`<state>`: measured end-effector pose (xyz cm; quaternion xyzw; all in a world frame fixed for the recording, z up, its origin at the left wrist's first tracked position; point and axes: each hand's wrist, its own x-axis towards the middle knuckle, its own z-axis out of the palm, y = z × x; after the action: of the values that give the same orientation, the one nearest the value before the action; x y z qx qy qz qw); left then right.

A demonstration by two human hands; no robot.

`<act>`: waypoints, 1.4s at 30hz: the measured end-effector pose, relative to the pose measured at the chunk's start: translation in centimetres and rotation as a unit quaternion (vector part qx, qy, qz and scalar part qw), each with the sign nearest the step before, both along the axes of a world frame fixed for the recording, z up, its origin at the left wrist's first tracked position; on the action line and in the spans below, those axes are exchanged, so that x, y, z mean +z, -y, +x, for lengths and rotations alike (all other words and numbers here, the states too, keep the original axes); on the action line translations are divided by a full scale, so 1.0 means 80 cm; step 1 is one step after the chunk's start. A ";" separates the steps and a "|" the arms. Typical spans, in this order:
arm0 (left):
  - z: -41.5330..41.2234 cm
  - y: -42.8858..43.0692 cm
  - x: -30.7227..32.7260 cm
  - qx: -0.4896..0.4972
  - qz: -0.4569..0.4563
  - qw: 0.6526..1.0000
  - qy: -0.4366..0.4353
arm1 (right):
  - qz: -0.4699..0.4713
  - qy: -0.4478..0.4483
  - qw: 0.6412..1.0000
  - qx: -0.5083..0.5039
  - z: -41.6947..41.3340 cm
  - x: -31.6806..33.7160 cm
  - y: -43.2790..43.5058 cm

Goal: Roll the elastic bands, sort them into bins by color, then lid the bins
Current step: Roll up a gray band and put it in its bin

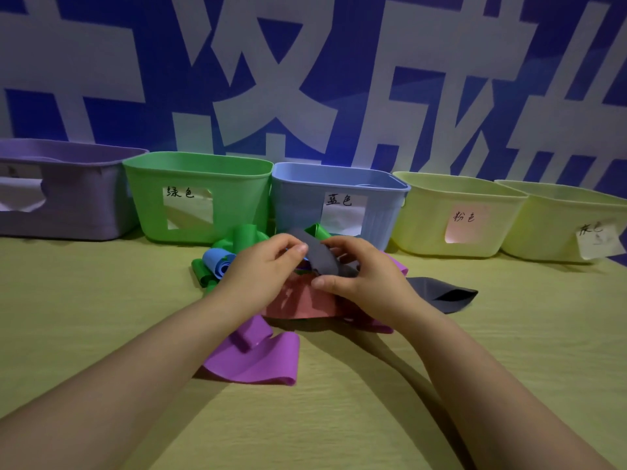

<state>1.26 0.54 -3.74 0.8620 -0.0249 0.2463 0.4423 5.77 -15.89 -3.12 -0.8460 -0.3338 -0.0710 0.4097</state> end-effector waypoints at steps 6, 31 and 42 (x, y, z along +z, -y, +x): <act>-0.003 0.007 0.007 -0.103 -0.140 0.985 0.016 | 0.062 -0.080 0.993 0.059 -0.011 0.005 -0.004; -0.022 0.017 0.023 -0.123 -0.157 0.977 0.076 | 0.159 0.014 0.987 0.013 -0.035 0.030 -0.006; -0.027 0.028 0.022 -0.159 -0.260 0.952 0.043 | 0.227 -0.099 0.969 0.017 -0.045 0.034 -0.009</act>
<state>-0.87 -1.72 -1.98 0.6910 -0.1158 0.2076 0.6827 2.13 -15.14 -0.38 -0.7280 -0.2811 -0.0538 0.6230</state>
